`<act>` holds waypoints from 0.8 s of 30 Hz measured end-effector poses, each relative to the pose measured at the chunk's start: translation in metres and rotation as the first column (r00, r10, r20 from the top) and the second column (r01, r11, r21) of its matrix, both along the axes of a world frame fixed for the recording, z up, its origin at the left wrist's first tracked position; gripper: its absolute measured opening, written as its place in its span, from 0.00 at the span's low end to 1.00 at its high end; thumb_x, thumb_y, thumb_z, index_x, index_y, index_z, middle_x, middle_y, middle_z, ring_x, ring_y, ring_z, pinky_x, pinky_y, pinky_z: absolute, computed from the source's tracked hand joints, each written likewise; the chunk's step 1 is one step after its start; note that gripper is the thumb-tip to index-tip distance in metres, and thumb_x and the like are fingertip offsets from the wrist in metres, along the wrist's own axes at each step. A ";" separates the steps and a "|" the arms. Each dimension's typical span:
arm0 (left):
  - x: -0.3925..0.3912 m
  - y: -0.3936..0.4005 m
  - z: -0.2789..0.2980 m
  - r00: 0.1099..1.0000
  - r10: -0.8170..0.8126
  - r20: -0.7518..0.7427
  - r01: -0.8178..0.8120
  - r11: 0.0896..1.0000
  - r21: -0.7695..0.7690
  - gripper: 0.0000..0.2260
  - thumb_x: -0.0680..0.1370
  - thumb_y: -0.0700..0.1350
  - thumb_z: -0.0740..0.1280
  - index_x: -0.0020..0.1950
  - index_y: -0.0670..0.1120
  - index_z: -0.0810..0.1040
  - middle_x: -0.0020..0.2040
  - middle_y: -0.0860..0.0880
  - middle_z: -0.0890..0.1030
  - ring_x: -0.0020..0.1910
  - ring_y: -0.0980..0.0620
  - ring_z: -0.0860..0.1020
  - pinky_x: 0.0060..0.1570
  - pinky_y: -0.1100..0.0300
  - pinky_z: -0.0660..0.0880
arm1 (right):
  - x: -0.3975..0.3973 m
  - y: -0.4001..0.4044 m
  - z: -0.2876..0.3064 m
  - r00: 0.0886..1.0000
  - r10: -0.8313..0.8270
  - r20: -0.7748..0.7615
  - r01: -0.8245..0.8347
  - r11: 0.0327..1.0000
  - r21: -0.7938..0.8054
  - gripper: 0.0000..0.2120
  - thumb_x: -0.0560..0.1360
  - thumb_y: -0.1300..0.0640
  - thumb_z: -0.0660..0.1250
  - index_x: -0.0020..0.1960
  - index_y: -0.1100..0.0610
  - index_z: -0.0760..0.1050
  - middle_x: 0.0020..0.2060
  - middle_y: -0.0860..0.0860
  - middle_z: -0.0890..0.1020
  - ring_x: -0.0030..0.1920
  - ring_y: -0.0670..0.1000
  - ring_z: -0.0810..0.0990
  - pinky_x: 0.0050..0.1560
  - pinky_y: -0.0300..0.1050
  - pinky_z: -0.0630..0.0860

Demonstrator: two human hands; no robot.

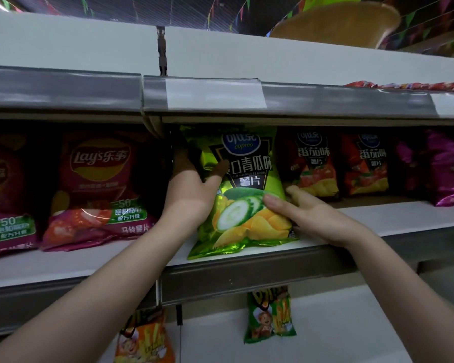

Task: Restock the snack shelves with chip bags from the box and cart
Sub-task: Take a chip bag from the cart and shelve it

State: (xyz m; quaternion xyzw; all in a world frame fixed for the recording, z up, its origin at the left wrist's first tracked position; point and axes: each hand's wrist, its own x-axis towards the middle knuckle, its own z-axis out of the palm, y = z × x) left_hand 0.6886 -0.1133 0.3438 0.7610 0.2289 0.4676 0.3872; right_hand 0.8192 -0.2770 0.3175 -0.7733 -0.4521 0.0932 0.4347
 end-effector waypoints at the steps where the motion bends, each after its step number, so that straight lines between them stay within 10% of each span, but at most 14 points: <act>1: -0.001 -0.002 -0.001 1.000 0.002 0.027 -0.002 1.000 0.007 0.31 0.76 0.53 0.70 0.74 0.44 0.61 0.65 0.42 0.75 0.62 0.42 0.74 0.53 0.59 0.69 | -0.001 0.000 -0.001 0.999 -0.028 0.021 0.027 0.999 0.022 0.50 0.57 0.19 0.64 0.66 0.52 0.68 0.60 0.47 0.80 0.58 0.45 0.80 0.63 0.48 0.75; 8: -0.020 -0.010 -0.004 0.977 -0.058 0.206 0.063 0.998 -0.017 0.19 0.66 0.52 0.75 0.51 0.52 0.71 0.54 0.43 0.79 0.53 0.43 0.78 0.54 0.44 0.76 | -0.022 -0.007 -0.002 0.972 -0.198 0.131 0.158 0.951 0.265 0.34 0.62 0.33 0.65 0.58 0.56 0.69 0.46 0.45 0.79 0.45 0.39 0.78 0.44 0.30 0.74; 12: -0.040 -0.016 -0.012 0.960 -0.145 0.239 0.162 0.985 -0.054 0.11 0.66 0.52 0.66 0.46 0.55 0.72 0.55 0.42 0.78 0.53 0.42 0.77 0.56 0.44 0.75 | -0.033 -0.018 -0.011 0.961 -0.277 -0.021 0.249 0.823 0.511 0.17 0.69 0.40 0.66 0.51 0.50 0.76 0.48 0.48 0.83 0.51 0.45 0.81 0.54 0.40 0.78; 19: -0.075 -0.030 -0.013 0.863 -0.417 0.286 0.426 0.904 0.031 0.09 0.77 0.35 0.64 0.47 0.49 0.75 0.45 0.54 0.77 0.38 0.66 0.73 0.39 0.74 0.69 | -0.104 -0.063 -0.042 0.869 -0.439 -0.226 0.491 0.721 0.488 0.05 0.78 0.55 0.67 0.53 0.52 0.80 0.51 0.49 0.84 0.53 0.47 0.82 0.53 0.42 0.80; 24: -0.104 -0.052 -0.027 0.723 -0.667 0.181 0.679 0.734 -0.007 0.09 0.79 0.36 0.62 0.45 0.50 0.74 0.44 0.56 0.77 0.40 0.57 0.75 0.40 0.63 0.74 | -0.180 -0.081 -0.061 0.798 -0.517 -0.309 0.601 0.648 0.467 0.04 0.78 0.61 0.66 0.51 0.55 0.78 0.45 0.52 0.85 0.43 0.46 0.84 0.43 0.39 0.81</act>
